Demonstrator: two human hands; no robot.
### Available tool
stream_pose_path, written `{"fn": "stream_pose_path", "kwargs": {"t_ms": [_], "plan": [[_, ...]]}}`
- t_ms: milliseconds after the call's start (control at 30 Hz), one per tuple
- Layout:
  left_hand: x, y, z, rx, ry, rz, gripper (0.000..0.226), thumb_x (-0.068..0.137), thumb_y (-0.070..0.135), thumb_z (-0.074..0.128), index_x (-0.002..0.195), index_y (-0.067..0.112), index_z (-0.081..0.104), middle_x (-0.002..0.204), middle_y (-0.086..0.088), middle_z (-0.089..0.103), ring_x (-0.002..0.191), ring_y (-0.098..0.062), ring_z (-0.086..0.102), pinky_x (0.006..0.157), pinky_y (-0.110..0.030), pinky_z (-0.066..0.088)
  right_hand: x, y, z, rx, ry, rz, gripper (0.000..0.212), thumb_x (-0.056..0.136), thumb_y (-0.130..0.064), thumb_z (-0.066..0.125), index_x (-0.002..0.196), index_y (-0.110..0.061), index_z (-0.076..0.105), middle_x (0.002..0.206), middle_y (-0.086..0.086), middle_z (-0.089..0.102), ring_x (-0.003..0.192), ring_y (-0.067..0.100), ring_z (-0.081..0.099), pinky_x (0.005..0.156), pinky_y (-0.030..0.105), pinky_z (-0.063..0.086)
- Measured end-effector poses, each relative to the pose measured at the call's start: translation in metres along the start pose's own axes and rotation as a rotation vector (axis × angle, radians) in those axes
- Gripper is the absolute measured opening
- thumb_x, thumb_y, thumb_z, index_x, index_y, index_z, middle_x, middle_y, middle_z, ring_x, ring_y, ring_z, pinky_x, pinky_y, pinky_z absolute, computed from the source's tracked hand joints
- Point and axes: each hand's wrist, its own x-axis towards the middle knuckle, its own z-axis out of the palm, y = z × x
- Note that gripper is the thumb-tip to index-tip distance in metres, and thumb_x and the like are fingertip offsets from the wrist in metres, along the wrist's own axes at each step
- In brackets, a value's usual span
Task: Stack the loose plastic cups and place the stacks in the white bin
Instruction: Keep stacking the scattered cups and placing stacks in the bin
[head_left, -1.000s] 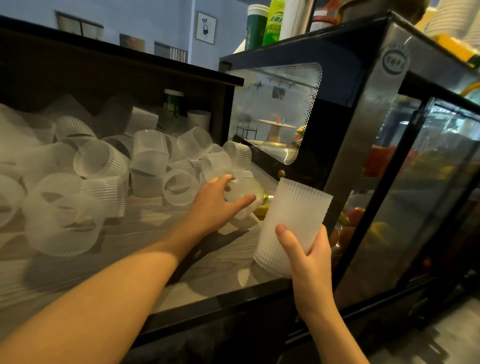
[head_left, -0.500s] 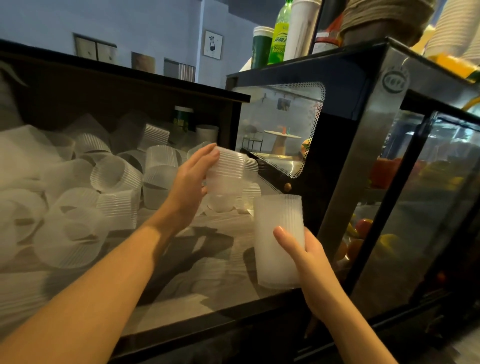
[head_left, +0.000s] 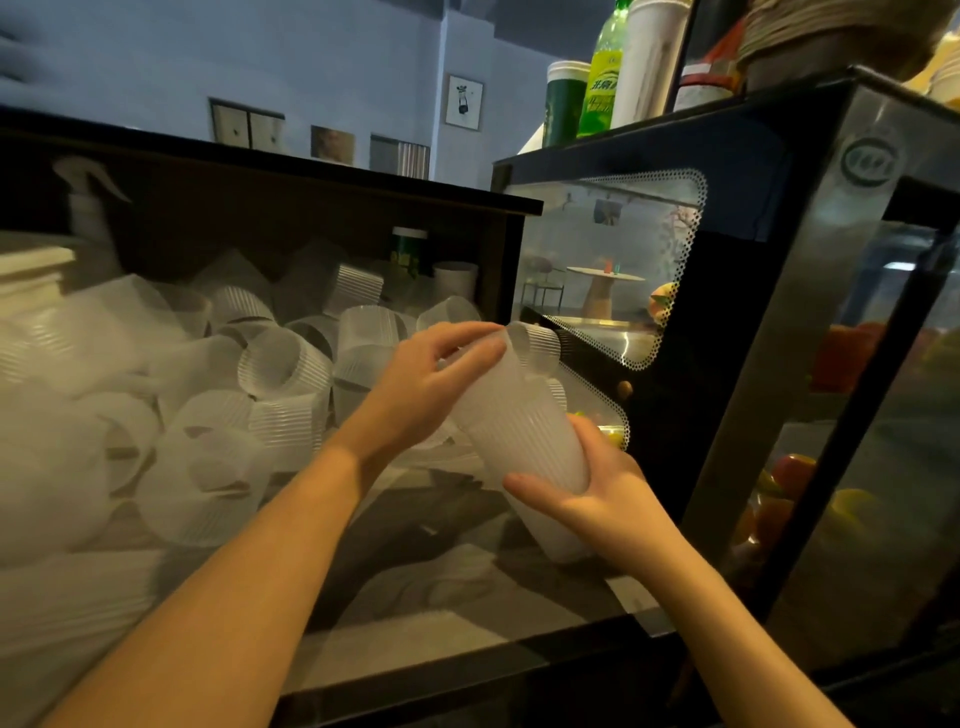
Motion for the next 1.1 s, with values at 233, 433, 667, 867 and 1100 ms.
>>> {"fn": "stream_pose_path", "kwargs": {"t_ms": [233,433,667,867,1100], "plan": [[-0.001,-0.004,0.001,0.174,-0.029,-0.001,0.047,0.089,0.057,0.049,0.129,0.034,0.056,0.122,0.011,0.057,0.108,0.002,0.052,0.086,-0.02,0.046,0.018,-0.001,0.004,-0.057,-0.015,-0.064,0.064,0.071,-0.058,0.076,0.119,-0.038,0.039,0.107,-0.02,0.05,0.095,0.002,0.054,0.072,0.025,0.052],[-0.008,0.006,0.008,0.144,-0.163,-0.093,0.067,0.089,0.065,0.024,0.143,0.032,0.044,0.121,0.025,0.045,0.105,0.02,0.041,0.086,-0.012,0.033,0.036,0.002,0.021,0.005,0.074,-0.085,0.068,0.069,-0.057,0.079,0.12,-0.029,0.043,0.104,-0.016,0.052,0.092,0.006,0.057,0.068,0.027,0.055],[-0.023,0.002,-0.037,0.421,0.212,-0.02,0.07,0.087,0.072,0.033,0.137,0.026,0.051,0.121,0.008,0.058,0.109,-0.005,0.055,0.089,-0.03,0.05,0.058,-0.014,0.034,0.01,0.096,-0.171,0.073,0.07,-0.057,0.076,0.124,-0.028,0.036,0.111,-0.013,0.045,0.095,0.007,0.053,0.065,0.016,0.049],[-0.091,0.001,-0.092,1.268,0.323,-0.25,0.093,0.075,0.088,0.039,0.136,0.019,0.047,0.122,-0.007,0.055,0.109,-0.028,0.052,0.085,-0.042,0.047,0.07,-0.012,0.051,-0.078,0.085,-0.171,0.078,0.069,-0.063,0.074,0.125,-0.023,0.037,0.116,-0.005,0.046,0.097,0.012,0.051,0.068,0.019,0.049],[-0.117,-0.008,-0.085,1.239,0.225,-0.563,0.087,0.069,0.077,0.062,0.131,0.024,0.032,0.131,-0.003,0.042,0.117,-0.03,0.049,0.092,-0.044,0.045,0.066,-0.015,0.063,-0.134,0.082,-0.249,0.075,0.066,-0.065,0.073,0.122,-0.026,0.041,0.105,-0.011,0.044,0.092,0.013,0.052,0.073,0.034,0.055]]}}
